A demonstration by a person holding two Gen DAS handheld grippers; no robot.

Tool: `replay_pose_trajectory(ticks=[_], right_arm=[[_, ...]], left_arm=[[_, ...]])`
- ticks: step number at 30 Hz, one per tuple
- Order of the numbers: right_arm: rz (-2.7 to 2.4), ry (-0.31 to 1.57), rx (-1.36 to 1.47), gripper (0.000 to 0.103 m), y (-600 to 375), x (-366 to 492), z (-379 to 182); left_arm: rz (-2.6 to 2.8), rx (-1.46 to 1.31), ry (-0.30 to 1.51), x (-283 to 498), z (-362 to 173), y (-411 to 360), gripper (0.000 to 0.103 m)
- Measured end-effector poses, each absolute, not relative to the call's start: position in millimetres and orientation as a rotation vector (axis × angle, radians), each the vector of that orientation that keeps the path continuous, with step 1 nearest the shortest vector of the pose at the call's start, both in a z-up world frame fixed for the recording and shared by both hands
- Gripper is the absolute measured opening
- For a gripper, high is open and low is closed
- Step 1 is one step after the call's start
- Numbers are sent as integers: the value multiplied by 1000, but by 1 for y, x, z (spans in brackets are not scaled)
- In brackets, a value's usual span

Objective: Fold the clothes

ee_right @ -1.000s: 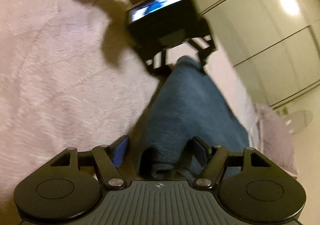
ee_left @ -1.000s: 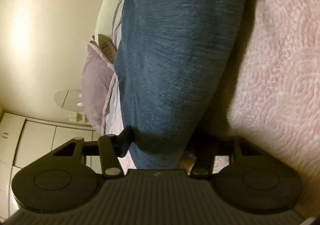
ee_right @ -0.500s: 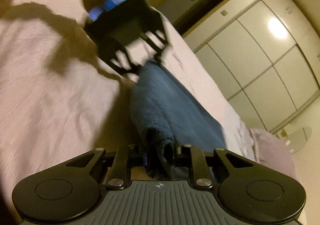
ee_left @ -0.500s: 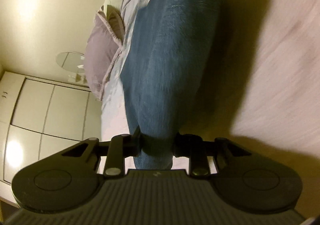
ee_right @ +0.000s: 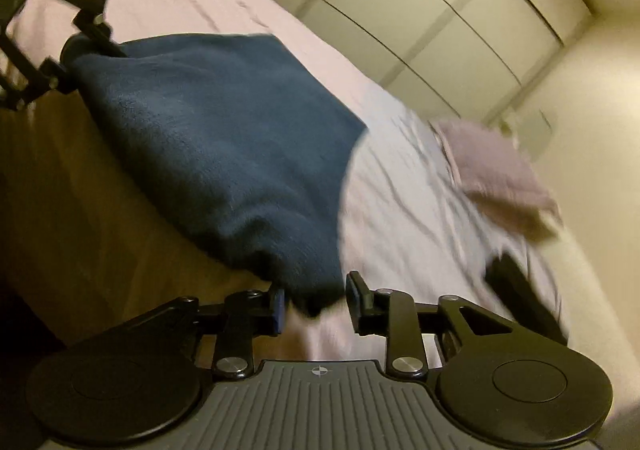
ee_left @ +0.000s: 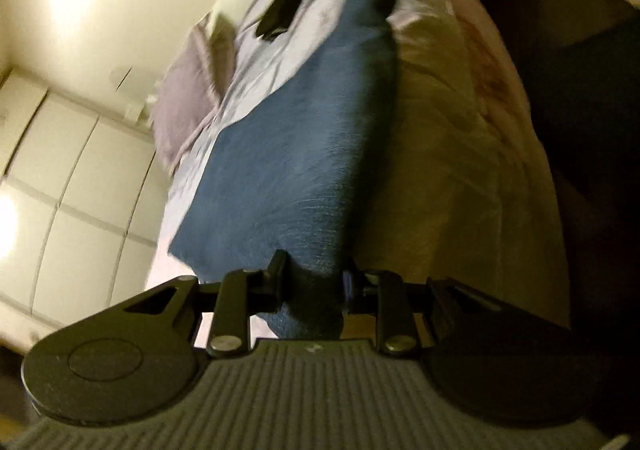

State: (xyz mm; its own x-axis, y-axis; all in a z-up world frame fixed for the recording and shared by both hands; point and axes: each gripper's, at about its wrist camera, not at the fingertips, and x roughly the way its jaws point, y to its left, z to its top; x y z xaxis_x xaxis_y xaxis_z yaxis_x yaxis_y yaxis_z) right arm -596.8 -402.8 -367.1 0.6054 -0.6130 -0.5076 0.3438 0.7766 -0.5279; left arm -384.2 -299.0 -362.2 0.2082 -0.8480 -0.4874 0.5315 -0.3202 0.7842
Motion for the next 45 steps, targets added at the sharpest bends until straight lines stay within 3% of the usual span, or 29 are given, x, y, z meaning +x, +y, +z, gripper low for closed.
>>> replay_pose_trajectory(ticks=[3, 4, 5, 10, 15, 16, 18, 19, 21, 25, 31, 36, 38, 42, 45], right_arm=[[-606, 649, -153, 59, -402, -624, -360], [-610, 610, -42, 72, -406, -630, -356], [-600, 560, 97, 76, -411, -637, -354], [-482, 322, 773, 77, -457, -632, -364], [-391, 175, 1066, 77, -486, -606, -378], [-391, 155, 1100, 76, -490, -600, -381], [-444, 152, 1161, 39, -505, -590, -388], [-460, 166, 1170, 31, -511, -588, -386], [-431, 193, 1110, 24, -524, -588, -369], [-463, 236, 900, 21, -574, -581, -320], [-634, 324, 748, 21, -705, -558, -288], [-727, 480, 637, 36, -719, -553, -304], [-804, 532, 462, 58, -686, -555, -299], [-784, 569, 162, 68, -599, -558, -299], [-641, 593, -37, 71, -538, -546, -315]], left_arm=[[-1484, 1165, -253, -380, -352, -278, 24], [-1501, 1143, -239, -379, -348, -274, 24], [-1518, 1115, -226, -377, -343, -266, 24], [-1514, 987, -180, -358, -320, -247, 24], [-1468, 933, -145, -334, -305, -260, 25], [-1461, 925, -143, -330, -302, -259, 25], [-1464, 904, -133, -325, -299, -268, 25], [-1466, 901, -127, -323, -299, -271, 25], [-1472, 910, -128, -319, -301, -276, 25], [-1457, 938, -142, -307, -307, -297, 25], [-1431, 968, -174, -291, -315, -333, 39], [-1419, 1078, -299, -289, -330, -369, 48], [-1411, 1154, -405, -292, -339, -382, 52], [-1409, 1320, -695, -300, -364, -398, 83], [-1429, 1407, -854, -302, -382, -409, 84]])
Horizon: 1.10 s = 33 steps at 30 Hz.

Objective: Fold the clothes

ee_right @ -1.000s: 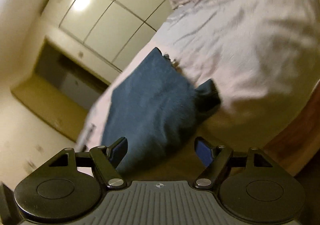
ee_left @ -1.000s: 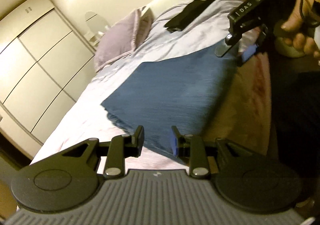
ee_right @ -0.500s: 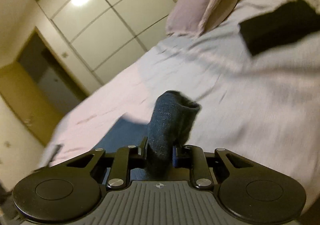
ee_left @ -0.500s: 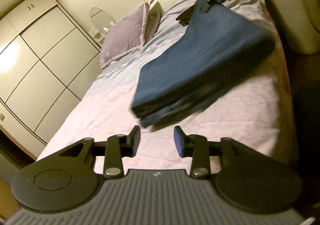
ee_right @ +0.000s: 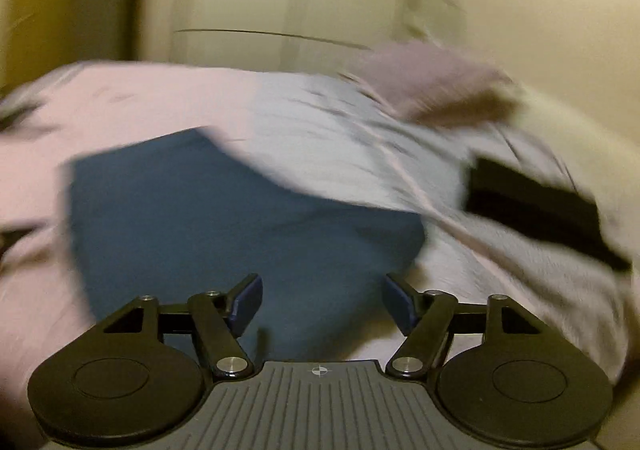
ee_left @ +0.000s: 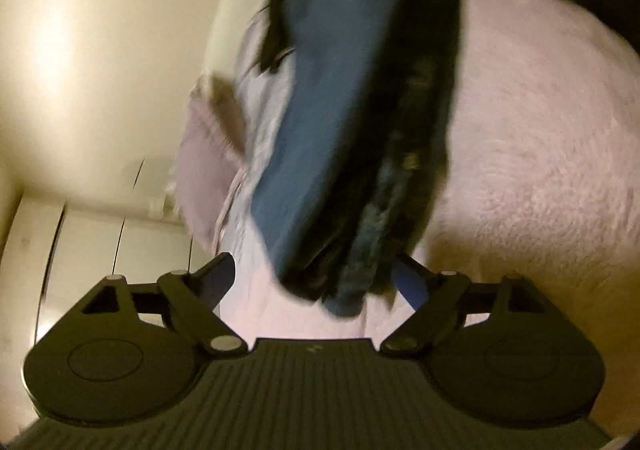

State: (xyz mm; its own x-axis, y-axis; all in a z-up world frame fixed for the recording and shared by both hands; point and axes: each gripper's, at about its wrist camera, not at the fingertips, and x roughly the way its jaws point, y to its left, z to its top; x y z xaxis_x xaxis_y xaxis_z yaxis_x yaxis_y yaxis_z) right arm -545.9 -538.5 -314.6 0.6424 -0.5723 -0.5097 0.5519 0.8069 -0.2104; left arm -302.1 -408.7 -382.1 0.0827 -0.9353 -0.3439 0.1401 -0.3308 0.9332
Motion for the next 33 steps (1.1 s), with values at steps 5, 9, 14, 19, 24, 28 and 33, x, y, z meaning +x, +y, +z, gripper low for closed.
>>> replay_pose_trajectory(ticks=[5, 9, 14, 19, 24, 28, 33], right_arm=[[-405, 702, -430, 72, -459, -508, -352], [-384, 838, -644, 72, -455, -469, -390], [-385, 876, -747, 42, -481, -456, -403], [-420, 822, -650, 27, -504, -467, -358], [-421, 817, -607, 27, -508, -482, -350], [-414, 814, -629, 30, -505, -489, -365], [-450, 848, -761, 61, -504, -489, -405]], left_arm=[[-1488, 1381, -810, -298, -388, -426, 84], [-1504, 1334, -740, -293, -385, -427, 83], [-1504, 1346, -806, -296, -391, -421, 83], [-1466, 1339, -902, -307, -394, -429, 96], [-1416, 1380, -981, -320, -402, -453, 98], [-1458, 1436, -925, -322, -403, -459, 75], [-1480, 1437, -852, -319, -403, -452, 49]])
